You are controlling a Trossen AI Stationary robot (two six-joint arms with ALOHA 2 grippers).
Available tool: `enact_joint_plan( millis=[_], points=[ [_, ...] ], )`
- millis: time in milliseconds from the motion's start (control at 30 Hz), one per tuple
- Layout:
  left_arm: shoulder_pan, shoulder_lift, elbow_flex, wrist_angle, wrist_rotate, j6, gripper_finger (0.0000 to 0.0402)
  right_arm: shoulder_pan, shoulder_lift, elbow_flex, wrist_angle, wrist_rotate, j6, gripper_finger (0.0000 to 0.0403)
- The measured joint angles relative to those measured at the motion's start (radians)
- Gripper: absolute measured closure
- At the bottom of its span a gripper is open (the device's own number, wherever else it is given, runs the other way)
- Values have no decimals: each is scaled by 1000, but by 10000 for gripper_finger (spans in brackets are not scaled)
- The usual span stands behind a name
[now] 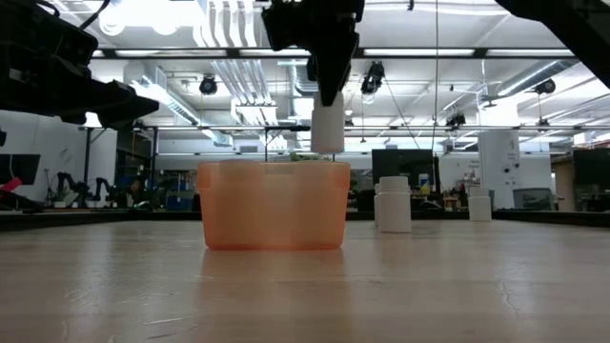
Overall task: Pick and place pill bottles into a basket
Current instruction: Put the white pill bottle into the orange bin
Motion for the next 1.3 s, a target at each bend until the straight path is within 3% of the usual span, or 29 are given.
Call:
enact_joint_plan(
  millis=[1300],
  points=[
    [0, 2, 0, 0, 0, 0, 157, -4, 53, -2, 173, 36, -71, 254]
  ],
)
